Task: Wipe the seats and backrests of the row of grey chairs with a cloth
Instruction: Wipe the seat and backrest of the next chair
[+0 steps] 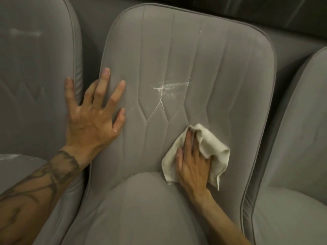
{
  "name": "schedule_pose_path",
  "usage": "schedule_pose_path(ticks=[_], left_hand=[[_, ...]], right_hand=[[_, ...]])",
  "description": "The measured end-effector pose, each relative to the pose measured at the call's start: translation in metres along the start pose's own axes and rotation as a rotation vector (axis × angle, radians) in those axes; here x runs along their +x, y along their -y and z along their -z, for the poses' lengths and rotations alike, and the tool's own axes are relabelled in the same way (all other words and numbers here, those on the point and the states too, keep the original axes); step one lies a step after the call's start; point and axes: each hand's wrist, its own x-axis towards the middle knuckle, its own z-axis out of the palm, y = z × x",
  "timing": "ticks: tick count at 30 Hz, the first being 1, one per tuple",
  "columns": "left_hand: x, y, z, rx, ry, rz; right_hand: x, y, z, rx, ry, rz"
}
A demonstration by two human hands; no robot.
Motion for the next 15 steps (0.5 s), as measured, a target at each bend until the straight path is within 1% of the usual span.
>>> schedule_pose_path(ticks=[1, 3, 7, 10, 12, 13, 15], left_hand=[[0.0, 0.0, 0.0, 0.003, -0.001, 0.0], [-0.001, 0.0, 0.0, 0.009, 0.008, -0.003], [-0.001, 0.0, 0.0, 0.002, 0.008, 0.0], [0.0, 0.0, -0.001, -0.011, 0.0, 0.0], [-0.001, -0.001, -0.002, -0.007, -0.007, -0.002], [-0.001, 0.0, -0.003, 0.001, -0.01, -0.001], [-0.001, 0.0, -0.002, -0.004, -0.003, 0.006]], right_hand=[[-0.012, -0.003, 0.0, -0.009, 0.035, 0.002], [0.006, -0.006, 0.009, 0.02, 0.06, -0.011], [0.092, -0.002, 0.038, -0.024, -0.097, 0.023], [0.137, 0.003, 0.045, -0.017, -0.254, -0.057], [0.121, 0.01, 0.038, -0.052, -0.263, -0.084], [0.1, 0.013, 0.03, -0.062, -0.228, -0.096], [0.047, 0.011, 0.016, -0.05, -0.086, -0.093]])
